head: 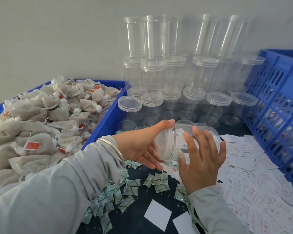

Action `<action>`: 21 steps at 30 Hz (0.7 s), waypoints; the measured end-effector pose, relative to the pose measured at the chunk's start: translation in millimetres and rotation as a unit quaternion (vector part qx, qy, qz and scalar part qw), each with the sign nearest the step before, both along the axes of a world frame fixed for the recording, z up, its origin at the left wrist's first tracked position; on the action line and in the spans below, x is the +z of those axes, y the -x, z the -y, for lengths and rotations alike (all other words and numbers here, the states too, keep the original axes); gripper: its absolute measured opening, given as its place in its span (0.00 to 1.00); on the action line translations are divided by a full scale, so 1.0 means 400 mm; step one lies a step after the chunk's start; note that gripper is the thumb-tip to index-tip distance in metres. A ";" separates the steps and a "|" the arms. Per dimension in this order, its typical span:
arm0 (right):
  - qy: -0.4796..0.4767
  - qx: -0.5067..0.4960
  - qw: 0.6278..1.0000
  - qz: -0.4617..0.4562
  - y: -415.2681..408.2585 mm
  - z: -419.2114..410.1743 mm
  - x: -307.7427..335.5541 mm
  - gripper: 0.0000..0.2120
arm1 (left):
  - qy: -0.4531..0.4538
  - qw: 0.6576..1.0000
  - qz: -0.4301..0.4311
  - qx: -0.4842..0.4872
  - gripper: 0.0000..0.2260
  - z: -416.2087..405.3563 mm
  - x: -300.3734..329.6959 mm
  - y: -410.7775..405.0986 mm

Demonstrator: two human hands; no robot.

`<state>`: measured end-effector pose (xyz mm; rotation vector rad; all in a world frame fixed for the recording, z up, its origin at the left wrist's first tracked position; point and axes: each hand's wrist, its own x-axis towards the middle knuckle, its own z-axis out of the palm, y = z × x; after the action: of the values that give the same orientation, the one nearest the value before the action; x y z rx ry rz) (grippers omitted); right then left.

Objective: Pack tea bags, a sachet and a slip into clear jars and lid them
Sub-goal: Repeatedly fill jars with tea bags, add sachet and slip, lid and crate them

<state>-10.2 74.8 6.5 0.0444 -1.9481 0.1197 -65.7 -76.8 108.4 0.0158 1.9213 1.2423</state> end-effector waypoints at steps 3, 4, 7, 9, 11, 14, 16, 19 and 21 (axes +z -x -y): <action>0.023 -0.006 1.000 -0.003 0.000 0.000 0.001 0.36 | -0.017 0.998 0.049 -0.028 0.56 0.008 0.007 -0.002; 0.077 -0.021 0.997 0.003 0.000 -0.012 0.004 0.38 | -0.036 0.996 0.078 -0.033 0.54 0.013 0.009 -0.001; 0.280 -0.087 0.956 0.016 -0.004 -0.091 0.016 0.45 | -0.088 0.988 0.122 -0.019 0.50 0.037 0.013 0.007; 0.330 -0.105 0.938 0.020 -0.007 -0.131 0.020 0.45 | -0.111 0.988 0.107 0.015 0.48 0.053 0.016 0.019; 0.334 -0.092 0.938 0.026 -0.005 -0.133 0.018 0.44 | -0.137 0.985 0.083 0.064 0.45 0.059 0.019 0.029; 0.327 -0.054 0.943 0.037 0.000 -0.099 0.012 0.45 | -0.204 0.964 0.022 0.170 0.27 0.059 0.018 0.041; 0.323 -0.035 0.945 0.047 0.004 -0.088 0.011 0.45 | -0.219 0.947 -0.025 0.234 0.16 0.061 0.015 0.048; 0.330 -0.024 0.942 0.055 0.006 -0.085 0.012 0.45 | -0.215 0.932 -0.061 0.284 0.12 0.067 0.017 0.057; 0.333 -0.019 0.941 0.054 0.006 -0.083 0.011 0.45 | -0.212 0.928 -0.076 0.298 0.11 0.072 0.021 0.061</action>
<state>-12.5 108.0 10.8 -0.4556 -1.9232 0.7607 -90.0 -105.7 117.0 -0.2722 1.8032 2.1038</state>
